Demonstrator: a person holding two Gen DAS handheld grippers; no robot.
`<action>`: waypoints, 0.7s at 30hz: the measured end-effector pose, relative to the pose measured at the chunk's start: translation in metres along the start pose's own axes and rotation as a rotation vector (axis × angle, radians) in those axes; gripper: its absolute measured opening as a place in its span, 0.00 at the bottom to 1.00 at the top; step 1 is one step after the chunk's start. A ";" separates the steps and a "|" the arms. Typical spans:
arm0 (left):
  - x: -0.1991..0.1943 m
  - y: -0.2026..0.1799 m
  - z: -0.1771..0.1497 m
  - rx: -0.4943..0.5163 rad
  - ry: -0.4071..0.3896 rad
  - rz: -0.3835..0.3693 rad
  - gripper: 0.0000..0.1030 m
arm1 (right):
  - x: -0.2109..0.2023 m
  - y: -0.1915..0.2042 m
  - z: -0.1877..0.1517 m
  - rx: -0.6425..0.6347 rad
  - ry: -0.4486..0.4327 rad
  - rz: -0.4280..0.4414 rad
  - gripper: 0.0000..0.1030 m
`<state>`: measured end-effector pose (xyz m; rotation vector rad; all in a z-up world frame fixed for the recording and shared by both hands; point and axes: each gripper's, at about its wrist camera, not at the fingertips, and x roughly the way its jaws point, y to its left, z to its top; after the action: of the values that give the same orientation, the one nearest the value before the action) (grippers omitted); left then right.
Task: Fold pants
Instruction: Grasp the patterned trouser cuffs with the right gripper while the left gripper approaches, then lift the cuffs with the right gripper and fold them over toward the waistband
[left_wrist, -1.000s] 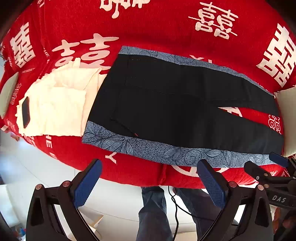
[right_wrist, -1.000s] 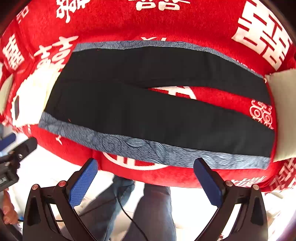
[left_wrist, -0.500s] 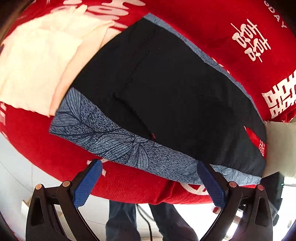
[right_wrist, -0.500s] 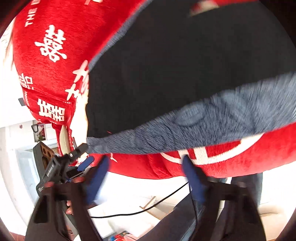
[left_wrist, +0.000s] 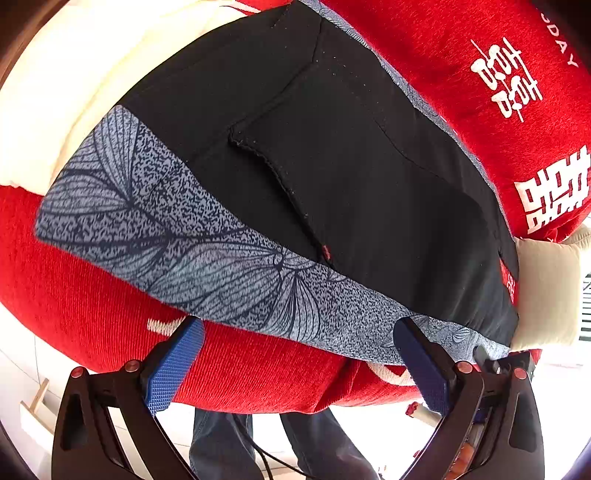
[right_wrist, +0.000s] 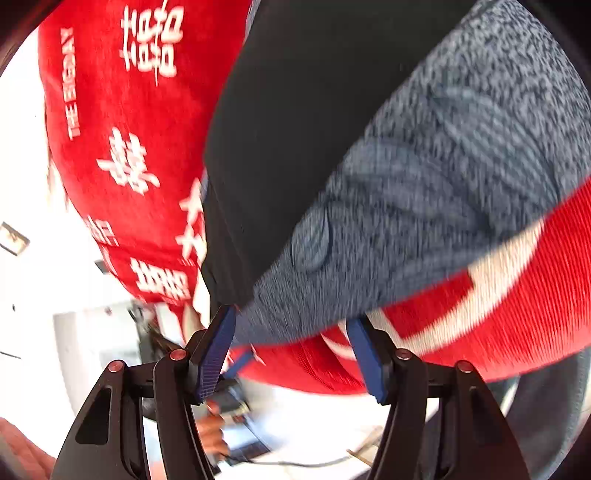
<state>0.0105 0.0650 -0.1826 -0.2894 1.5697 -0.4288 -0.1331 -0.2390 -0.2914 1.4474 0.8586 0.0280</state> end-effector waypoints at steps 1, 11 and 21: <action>0.001 0.000 0.001 -0.003 0.002 -0.005 1.00 | 0.002 -0.002 0.004 0.016 -0.010 0.019 0.64; 0.002 0.005 0.005 -0.078 0.001 -0.067 1.00 | -0.003 0.026 0.016 0.125 -0.022 0.154 0.08; -0.011 0.002 0.042 -0.150 -0.075 -0.065 0.30 | -0.016 0.072 0.028 0.040 0.028 0.052 0.08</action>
<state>0.0526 0.0676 -0.1744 -0.4678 1.5249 -0.3473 -0.0957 -0.2577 -0.2249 1.5103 0.8483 0.0709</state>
